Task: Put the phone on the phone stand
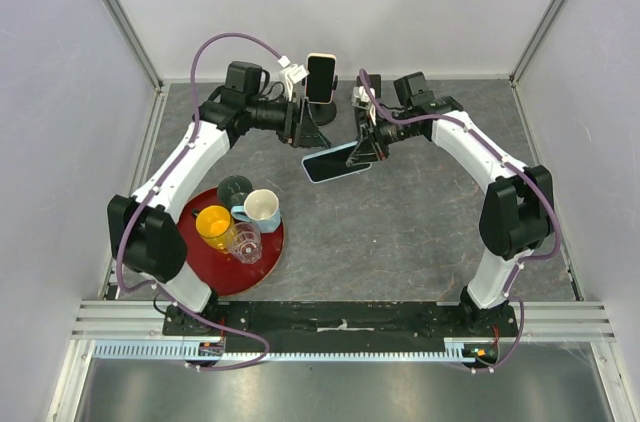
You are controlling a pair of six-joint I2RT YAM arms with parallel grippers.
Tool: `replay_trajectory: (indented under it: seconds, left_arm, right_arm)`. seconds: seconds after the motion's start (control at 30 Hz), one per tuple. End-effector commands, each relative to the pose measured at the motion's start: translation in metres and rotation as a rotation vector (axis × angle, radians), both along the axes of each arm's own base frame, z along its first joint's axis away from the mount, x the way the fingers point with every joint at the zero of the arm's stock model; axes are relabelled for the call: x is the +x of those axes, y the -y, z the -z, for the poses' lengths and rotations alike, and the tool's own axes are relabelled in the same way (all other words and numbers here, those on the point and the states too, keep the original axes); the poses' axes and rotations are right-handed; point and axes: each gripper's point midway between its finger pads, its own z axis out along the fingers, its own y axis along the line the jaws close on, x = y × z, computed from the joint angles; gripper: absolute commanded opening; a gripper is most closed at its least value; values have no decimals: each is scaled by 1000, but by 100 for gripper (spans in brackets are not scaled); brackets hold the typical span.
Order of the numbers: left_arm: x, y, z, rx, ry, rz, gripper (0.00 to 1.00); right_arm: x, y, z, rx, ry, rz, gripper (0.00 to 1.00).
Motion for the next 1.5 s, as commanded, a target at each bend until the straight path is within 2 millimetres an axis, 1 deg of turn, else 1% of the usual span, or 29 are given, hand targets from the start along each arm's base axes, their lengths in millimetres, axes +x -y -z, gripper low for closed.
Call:
replay_trajectory:
  seconds: [0.0,0.03,0.1,0.2,0.23,0.3,0.4,0.47,0.53,0.6,0.67,0.73,0.8,0.83,0.87,0.93,0.97,1.07,1.1,1.13,1.2,1.23,1.27,1.3,1.33,1.37,1.4,1.43,1.47]
  left_arm:
    - [-28,16,3,-42,6,167,73]
    - [-29,18,9,-29,12,175,74]
    - [-33,27,14,-16,-5,200,74]
    - [-38,32,26,12,-36,215,73]
    - [-38,32,29,24,-8,222,73]
    - [-36,34,34,41,-8,213,72]
    - [-42,37,35,44,-18,234,65]
    - [-40,35,43,90,-1,209,64]
    - [-40,33,39,96,29,202,64]
    - [-40,33,33,94,43,203,68]
    - [-42,32,34,98,36,204,71]
    - [-45,31,35,97,35,211,71]
    - [-50,31,36,90,28,225,66]
    - [-51,31,34,87,35,227,64]
    - [-53,31,33,83,35,231,57]
    - [-55,31,31,72,42,241,50]
    - [-58,30,27,62,52,247,43]
    - [-61,31,28,51,47,263,34]
    - [-61,32,27,43,41,269,30]
    - [-62,33,25,37,42,274,19]
    - [-62,32,21,35,65,271,4]
    - [-62,31,25,43,66,260,2]
    - [-55,31,22,48,110,229,2]
    - [-54,29,15,45,126,202,2]
    - [-52,28,17,51,130,180,2]
    - [-42,27,15,65,166,131,2]
    - [-41,25,7,57,194,105,2]
    - [-40,23,10,60,179,74,2]
    - [-33,20,10,77,197,26,2]
  right_arm:
    - [-13,0,-41,87,111,-83,0]
    - [-18,-1,-44,104,112,-103,0]
    - [-22,-2,-49,112,119,-114,0]
    - [-27,-1,-54,121,130,-129,0]
    - [-31,-1,-57,134,136,-142,0]
    - [-34,-4,-60,138,146,-154,0]
    - [-35,-4,-60,130,148,-153,0]
    - [-36,-3,-61,127,152,-152,0]
    - [-39,-3,-63,136,158,-162,0]
    - [-39,-3,-64,143,164,-171,0]
    - [-40,-2,-63,136,156,-169,0]
    - [-41,-1,-65,130,166,-165,0]
    - [-43,-1,-67,139,184,-175,0]
    - [-46,-1,-72,151,194,-183,0]
    - [-46,0,-74,154,202,-182,0]
    - [-47,0,-77,155,209,-182,0]
    - [-46,1,-77,159,210,-180,0]
    - [-50,3,-84,189,223,-194,0]
    - [-49,3,-86,194,229,-194,0]
    - [-49,3,-86,198,228,-197,0]
    - [-43,4,-86,192,222,-182,0]
    - [-39,4,-82,183,203,-171,6]
    - [-35,6,-81,174,181,-152,22]
    - [-31,6,-80,172,166,-144,31]
    - [-29,6,-80,168,165,-137,39]
    - [-29,7,-81,159,126,-115,52]
    - [-20,5,-83,162,142,-91,56]
    - [-15,2,-86,169,141,-67,60]
    - [-10,-2,-89,174,127,-24,69]
